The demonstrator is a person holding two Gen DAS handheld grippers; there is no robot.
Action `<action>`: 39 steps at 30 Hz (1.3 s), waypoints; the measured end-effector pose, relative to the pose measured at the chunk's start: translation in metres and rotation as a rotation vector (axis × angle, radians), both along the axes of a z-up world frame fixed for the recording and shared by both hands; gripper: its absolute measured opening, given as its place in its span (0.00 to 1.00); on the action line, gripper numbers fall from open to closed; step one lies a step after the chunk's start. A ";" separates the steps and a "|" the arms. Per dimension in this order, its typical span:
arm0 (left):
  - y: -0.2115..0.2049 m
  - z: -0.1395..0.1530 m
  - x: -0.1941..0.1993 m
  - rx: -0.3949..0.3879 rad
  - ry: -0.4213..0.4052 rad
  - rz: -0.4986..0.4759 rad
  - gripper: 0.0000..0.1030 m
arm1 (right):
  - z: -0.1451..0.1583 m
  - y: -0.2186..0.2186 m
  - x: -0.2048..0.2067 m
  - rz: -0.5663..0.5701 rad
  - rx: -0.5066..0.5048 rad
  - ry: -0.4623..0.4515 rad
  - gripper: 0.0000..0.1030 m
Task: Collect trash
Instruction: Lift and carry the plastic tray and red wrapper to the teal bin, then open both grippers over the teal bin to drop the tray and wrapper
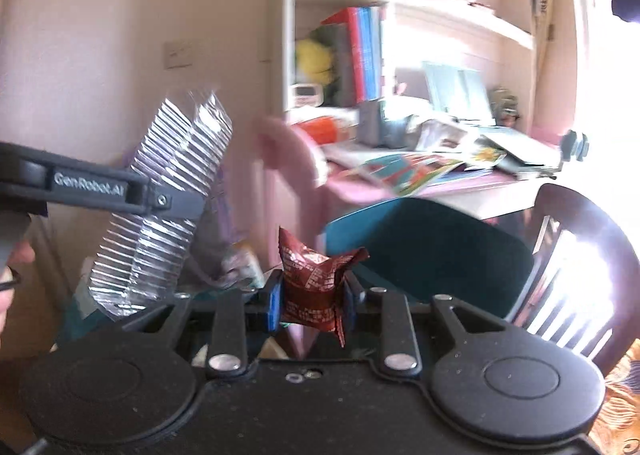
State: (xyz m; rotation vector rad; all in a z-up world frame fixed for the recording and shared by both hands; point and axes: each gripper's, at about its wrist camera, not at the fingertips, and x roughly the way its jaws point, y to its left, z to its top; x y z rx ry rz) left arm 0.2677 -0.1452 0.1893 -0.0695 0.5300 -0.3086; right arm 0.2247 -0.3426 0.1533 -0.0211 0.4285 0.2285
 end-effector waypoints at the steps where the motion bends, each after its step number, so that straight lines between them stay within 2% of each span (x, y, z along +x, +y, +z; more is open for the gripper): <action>1: -0.009 0.005 0.006 0.007 -0.007 -0.011 0.39 | 0.001 -0.008 0.006 -0.012 0.005 0.004 0.27; 7: -0.062 0.028 0.048 0.035 -0.037 -0.054 0.39 | 0.007 -0.044 0.032 -0.078 -0.013 0.016 0.27; 11: -0.095 0.030 0.075 0.041 -0.030 -0.075 0.40 | 0.002 -0.059 0.047 -0.095 -0.033 0.041 0.27; 16: -0.128 0.013 0.108 0.068 0.010 -0.092 0.40 | -0.015 -0.069 0.069 -0.112 -0.058 0.092 0.27; 21: -0.157 -0.017 0.138 0.151 0.073 -0.101 0.40 | -0.033 -0.072 0.090 -0.113 -0.089 0.143 0.27; 27: -0.174 -0.046 0.167 0.200 0.151 -0.112 0.40 | -0.046 -0.074 0.109 -0.100 -0.109 0.184 0.28; 35: -0.194 -0.076 0.184 0.287 0.227 -0.158 0.41 | -0.058 -0.076 0.119 -0.091 -0.103 0.236 0.33; 39: -0.195 -0.084 0.188 0.295 0.255 -0.152 0.44 | -0.060 -0.079 0.120 -0.101 -0.084 0.246 0.36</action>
